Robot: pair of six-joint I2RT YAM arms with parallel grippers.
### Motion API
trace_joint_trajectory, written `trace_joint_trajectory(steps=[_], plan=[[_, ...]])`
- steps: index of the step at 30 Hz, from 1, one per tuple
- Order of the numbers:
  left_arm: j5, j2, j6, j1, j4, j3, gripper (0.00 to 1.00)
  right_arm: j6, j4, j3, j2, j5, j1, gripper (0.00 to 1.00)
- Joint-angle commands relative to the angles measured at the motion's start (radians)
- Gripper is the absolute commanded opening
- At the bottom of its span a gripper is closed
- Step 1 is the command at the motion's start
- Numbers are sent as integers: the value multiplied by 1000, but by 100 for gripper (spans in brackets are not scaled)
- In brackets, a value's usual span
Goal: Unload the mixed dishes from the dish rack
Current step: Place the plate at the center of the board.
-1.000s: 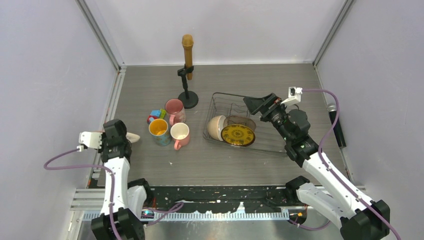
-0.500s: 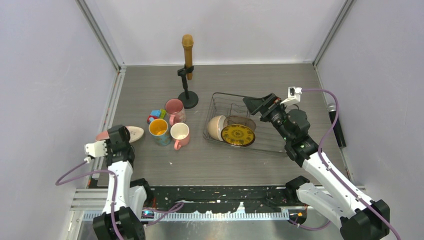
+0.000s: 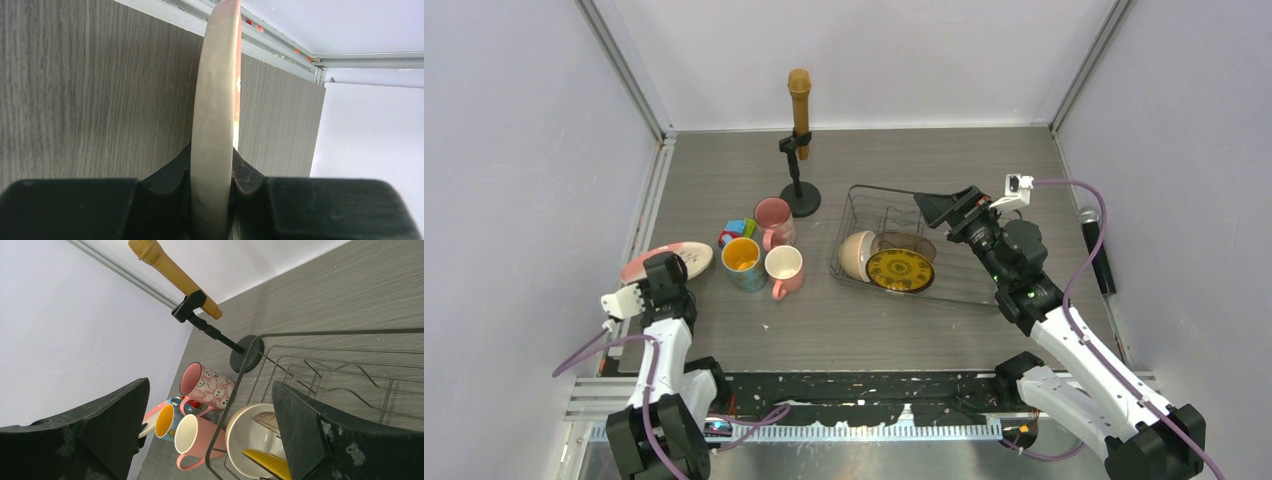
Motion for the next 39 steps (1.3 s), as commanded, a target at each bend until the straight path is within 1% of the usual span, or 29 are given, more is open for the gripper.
trace_joint_trajectory(steps=[1,8,12,15,18,22,25,27,31,36,39], plan=[[18,59,25,3,-65,-34,2,-29,16,14,-24,23,5,99],[50,118,21,3,-62,-51,5,-27,11,12,-20,28,5,99],[83,143,15,3,-43,-71,13,-28,11,10,-21,33,5,99],[96,158,9,4,-45,-75,14,-24,13,8,-20,35,5,99],[102,170,8,3,-54,-74,19,-24,13,6,-19,34,5,99],[106,172,2,3,-71,-75,23,-22,14,2,-21,36,5,99],[109,172,-4,2,-80,-80,24,-21,15,0,-21,36,4,99],[109,170,-9,3,-82,-88,29,-19,16,0,-20,35,5,99],[110,163,-12,3,-86,-96,31,-18,17,-2,-20,34,5,99],[115,155,-12,3,-98,-99,40,-16,19,-5,-21,34,5,99],[118,151,-13,3,-108,-100,43,-15,19,-5,-21,32,5,99]])
